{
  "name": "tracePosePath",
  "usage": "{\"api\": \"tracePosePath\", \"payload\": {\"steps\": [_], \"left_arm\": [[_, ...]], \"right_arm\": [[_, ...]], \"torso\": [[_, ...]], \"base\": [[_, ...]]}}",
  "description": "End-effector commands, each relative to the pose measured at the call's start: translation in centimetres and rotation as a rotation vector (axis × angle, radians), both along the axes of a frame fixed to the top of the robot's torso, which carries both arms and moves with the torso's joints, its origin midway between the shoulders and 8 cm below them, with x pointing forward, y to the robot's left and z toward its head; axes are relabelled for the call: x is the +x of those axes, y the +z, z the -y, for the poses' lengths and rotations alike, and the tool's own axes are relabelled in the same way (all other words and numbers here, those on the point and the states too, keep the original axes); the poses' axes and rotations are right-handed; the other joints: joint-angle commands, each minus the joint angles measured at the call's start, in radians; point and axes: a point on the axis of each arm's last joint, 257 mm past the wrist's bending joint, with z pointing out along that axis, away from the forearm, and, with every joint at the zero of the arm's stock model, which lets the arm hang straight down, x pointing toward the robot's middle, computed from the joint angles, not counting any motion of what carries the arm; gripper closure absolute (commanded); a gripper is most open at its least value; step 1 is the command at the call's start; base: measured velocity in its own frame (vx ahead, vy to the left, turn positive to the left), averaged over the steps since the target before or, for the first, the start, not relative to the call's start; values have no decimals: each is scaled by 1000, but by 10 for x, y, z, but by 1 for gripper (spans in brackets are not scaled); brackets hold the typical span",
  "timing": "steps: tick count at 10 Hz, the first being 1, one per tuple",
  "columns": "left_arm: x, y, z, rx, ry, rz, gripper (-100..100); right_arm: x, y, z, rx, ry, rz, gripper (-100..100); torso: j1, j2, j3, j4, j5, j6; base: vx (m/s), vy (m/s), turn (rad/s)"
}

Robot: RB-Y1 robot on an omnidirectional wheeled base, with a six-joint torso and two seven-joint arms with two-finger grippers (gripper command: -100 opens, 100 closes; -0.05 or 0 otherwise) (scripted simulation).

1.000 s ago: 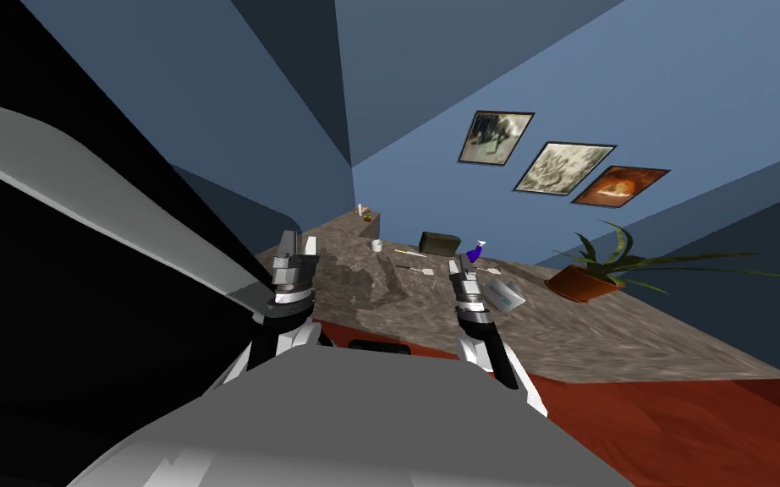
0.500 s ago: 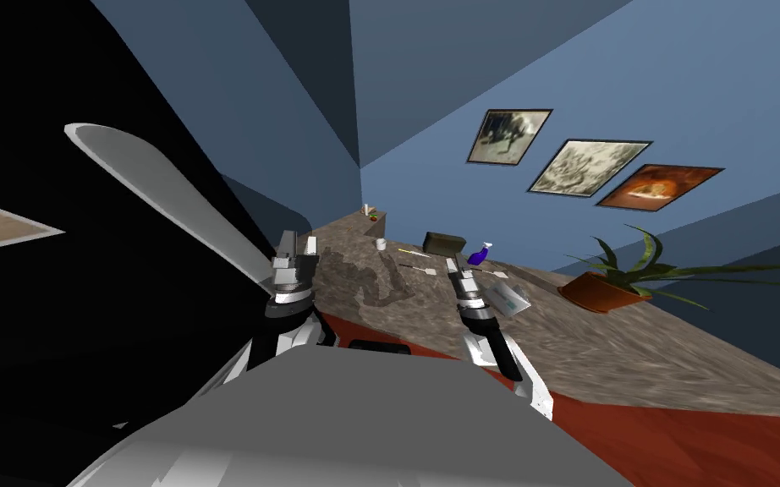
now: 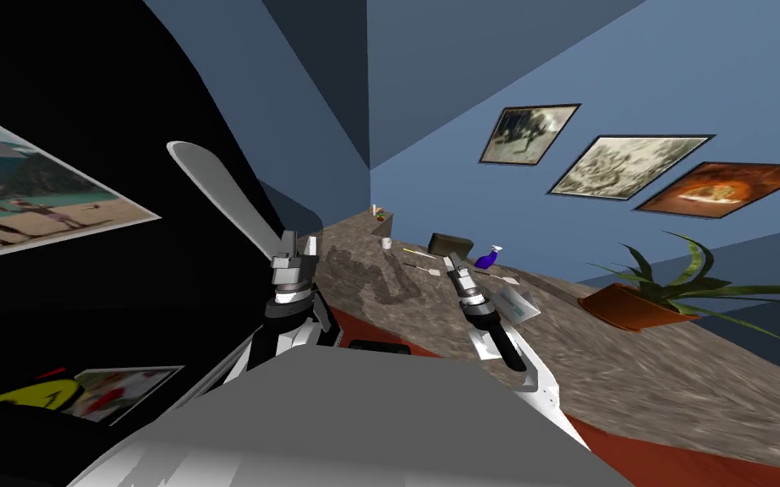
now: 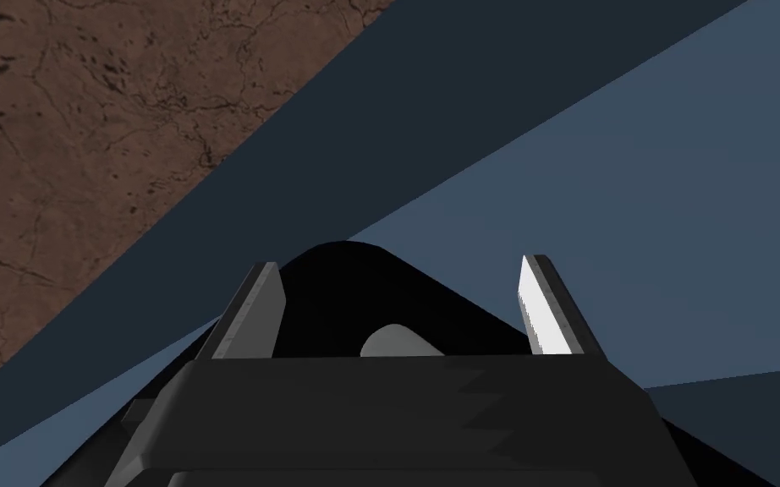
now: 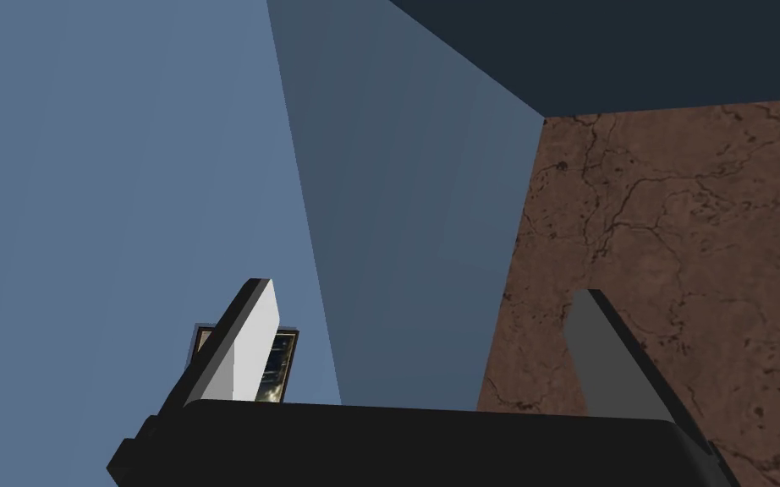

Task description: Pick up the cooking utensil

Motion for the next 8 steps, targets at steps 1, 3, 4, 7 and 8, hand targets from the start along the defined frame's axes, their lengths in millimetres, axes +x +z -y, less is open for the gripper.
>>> {"api": "tracePosePath", "payload": {"steps": [1, 3, 4, 7, 8], "left_arm": [[0, 0, 0, 0, 0, 0, 0], [0, 0, 0, 0, 0, 0, 0], [0, 0, 0, 0, 0, 0, 0], [0, 0, 0, 0, 0, 0, 0], [0, 0, 0, 0, 0, 0, 0]], "right_arm": [[2, -2, -2, -44, 19, -4, -100], [6, -7, -3, -103, 44, -10, -100], [11, -12, -3, -137, 58, -16, -100], [15, -21, -3, -230, 86, -31, -100], [19, -29, -1, -268, 96, -43, -100]], "torso": [[0, 0, 0, 0, 0, 0], [0, 0, 0, 0, 0, 0], [1, 0, 0, 0, 0, 1], [1, -1, 0, 0, 0, 0], [1, -1, 0, 0, 0, 1]], "base": [[-41, -34, 120], [-54, -32, 163], [-54, -26, 230], [-43, -29, 172], [-45, -29, 244]]}}
